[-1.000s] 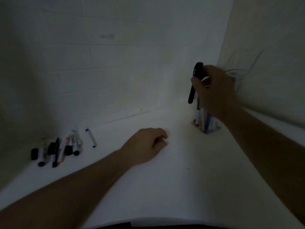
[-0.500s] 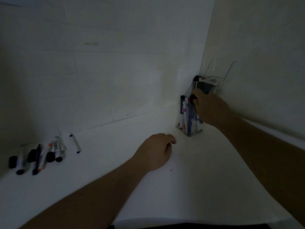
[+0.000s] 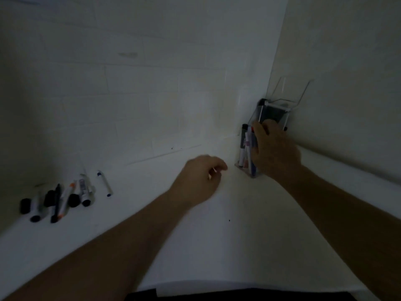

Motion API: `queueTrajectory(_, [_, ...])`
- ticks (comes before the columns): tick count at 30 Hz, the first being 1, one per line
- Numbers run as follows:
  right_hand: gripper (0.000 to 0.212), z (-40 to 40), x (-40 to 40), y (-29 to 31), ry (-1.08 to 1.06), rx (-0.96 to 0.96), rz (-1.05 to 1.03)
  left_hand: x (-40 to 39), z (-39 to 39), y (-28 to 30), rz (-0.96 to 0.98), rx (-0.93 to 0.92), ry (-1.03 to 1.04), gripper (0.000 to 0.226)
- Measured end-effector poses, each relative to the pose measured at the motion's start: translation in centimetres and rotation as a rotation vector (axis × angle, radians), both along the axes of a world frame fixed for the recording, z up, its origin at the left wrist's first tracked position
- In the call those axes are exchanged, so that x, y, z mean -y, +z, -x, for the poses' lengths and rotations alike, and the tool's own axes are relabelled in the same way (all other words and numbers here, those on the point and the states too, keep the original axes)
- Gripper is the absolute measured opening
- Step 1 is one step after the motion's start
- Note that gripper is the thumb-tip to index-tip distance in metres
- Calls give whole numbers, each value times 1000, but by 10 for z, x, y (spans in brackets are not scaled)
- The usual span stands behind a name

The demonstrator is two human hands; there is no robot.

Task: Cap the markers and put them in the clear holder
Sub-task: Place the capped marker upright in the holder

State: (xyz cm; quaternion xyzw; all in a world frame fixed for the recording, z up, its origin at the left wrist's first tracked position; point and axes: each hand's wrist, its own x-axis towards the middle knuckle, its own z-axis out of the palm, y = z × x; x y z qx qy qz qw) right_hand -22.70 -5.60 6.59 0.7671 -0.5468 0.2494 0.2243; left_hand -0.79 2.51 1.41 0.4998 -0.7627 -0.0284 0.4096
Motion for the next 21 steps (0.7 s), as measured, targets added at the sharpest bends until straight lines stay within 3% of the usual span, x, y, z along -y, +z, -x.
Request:
queueTrajectory(3, [63,-37,-24,-6,128,48,74,-10,-33,29,11,-34,16,22])
queueTrajectory(6, [55,-91,-39,-21,359,222,-140,-26,-86,41,-10,102,71,19])
queueTrajectory(10, [47,-167,-58,-39,640,321,-336,-53,-169,47,-57,175,312,15])
queueTrajectory(15, [45,-251,-89,-55,818,218,-511,-85,-241,33,-147,40,522,14])
queueTrajectory(21, [27,-304,-92,-69,862,58,-527,-88,-259,18,-228,-5,510,25])
